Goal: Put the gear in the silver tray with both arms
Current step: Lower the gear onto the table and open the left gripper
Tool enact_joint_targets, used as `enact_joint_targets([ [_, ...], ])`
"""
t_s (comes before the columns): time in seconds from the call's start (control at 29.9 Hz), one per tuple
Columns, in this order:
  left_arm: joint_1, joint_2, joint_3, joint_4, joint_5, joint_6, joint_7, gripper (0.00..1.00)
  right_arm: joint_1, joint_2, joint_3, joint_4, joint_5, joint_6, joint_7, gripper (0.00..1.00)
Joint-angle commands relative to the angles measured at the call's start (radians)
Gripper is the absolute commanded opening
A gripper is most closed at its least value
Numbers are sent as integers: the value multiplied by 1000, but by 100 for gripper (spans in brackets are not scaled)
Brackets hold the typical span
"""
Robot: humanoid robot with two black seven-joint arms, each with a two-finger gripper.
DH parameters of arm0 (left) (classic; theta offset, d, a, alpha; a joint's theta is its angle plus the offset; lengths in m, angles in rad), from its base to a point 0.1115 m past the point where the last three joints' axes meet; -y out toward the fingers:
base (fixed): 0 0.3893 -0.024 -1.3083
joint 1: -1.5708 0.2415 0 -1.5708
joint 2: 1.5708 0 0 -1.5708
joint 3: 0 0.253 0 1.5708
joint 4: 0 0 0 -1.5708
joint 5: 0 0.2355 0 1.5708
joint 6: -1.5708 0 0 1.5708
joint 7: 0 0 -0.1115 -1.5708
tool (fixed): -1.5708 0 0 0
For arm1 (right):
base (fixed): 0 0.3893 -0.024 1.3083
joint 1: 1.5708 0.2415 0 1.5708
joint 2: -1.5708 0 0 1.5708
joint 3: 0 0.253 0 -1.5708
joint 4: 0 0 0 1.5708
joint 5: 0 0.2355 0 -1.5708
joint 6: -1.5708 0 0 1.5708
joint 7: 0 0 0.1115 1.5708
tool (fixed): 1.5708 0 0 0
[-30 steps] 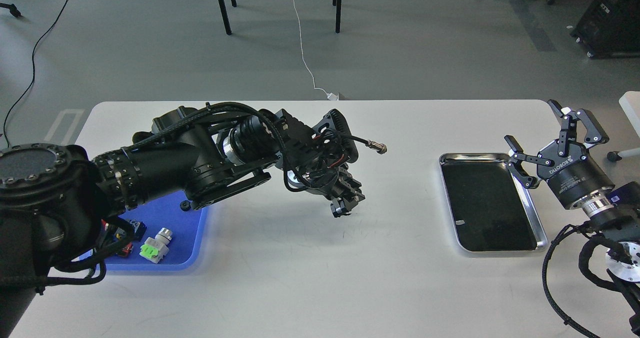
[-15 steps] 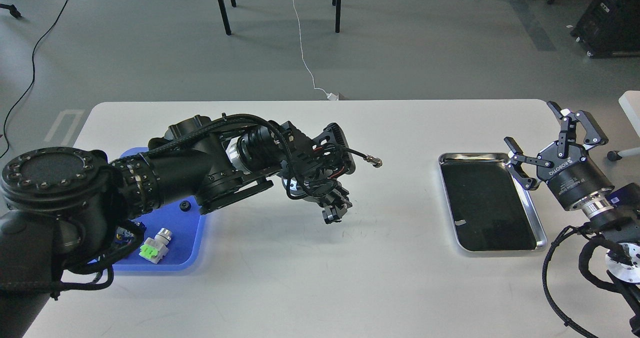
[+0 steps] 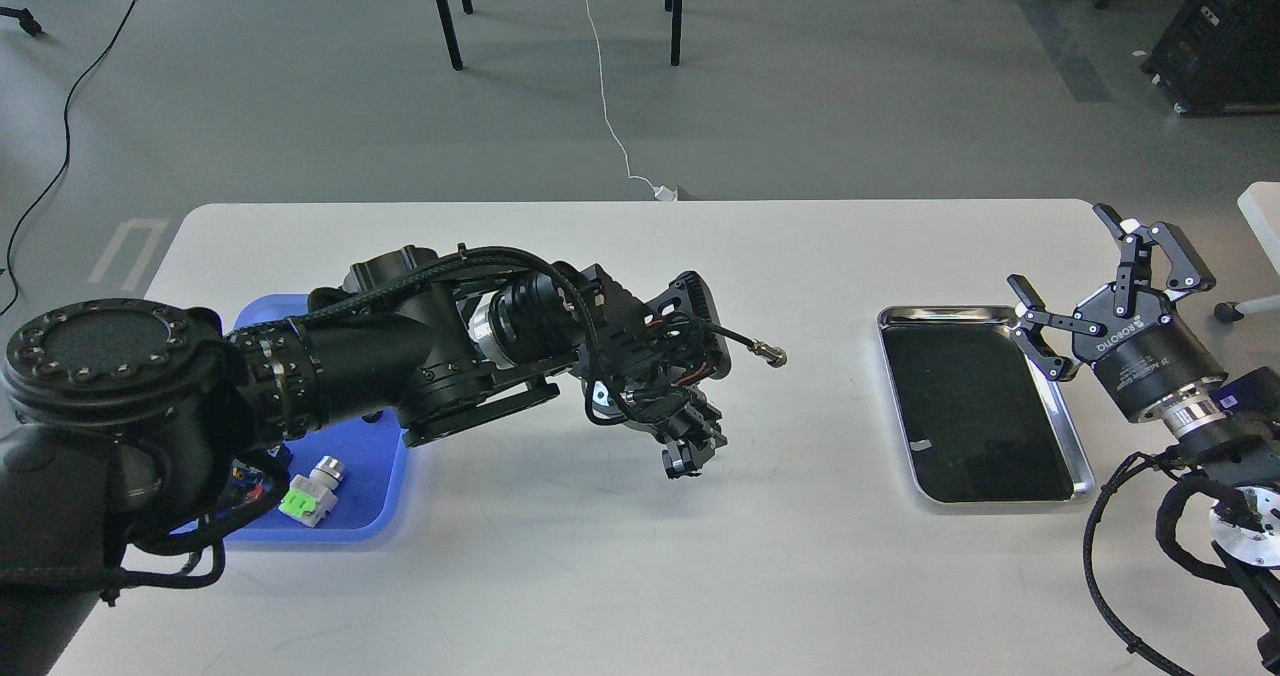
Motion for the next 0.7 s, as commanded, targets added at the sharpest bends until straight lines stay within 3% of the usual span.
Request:
enact_joint_targets([
  [0.0,2,0,1,-18,0,0,0,19,0,-1,1,0,0,0,0,100],
  [0.5,64,0,50,-20,0,0,0,29,0,-1,1,-2,0,0,0,100],
  [0.53,62,0,49,-20,0,0,0,42,0,-1,3,0,0,0,0,100],
  [0.67,60,0,41,-20,-3,0,0,67,0,-1,3,0,0,0,0,100],
])
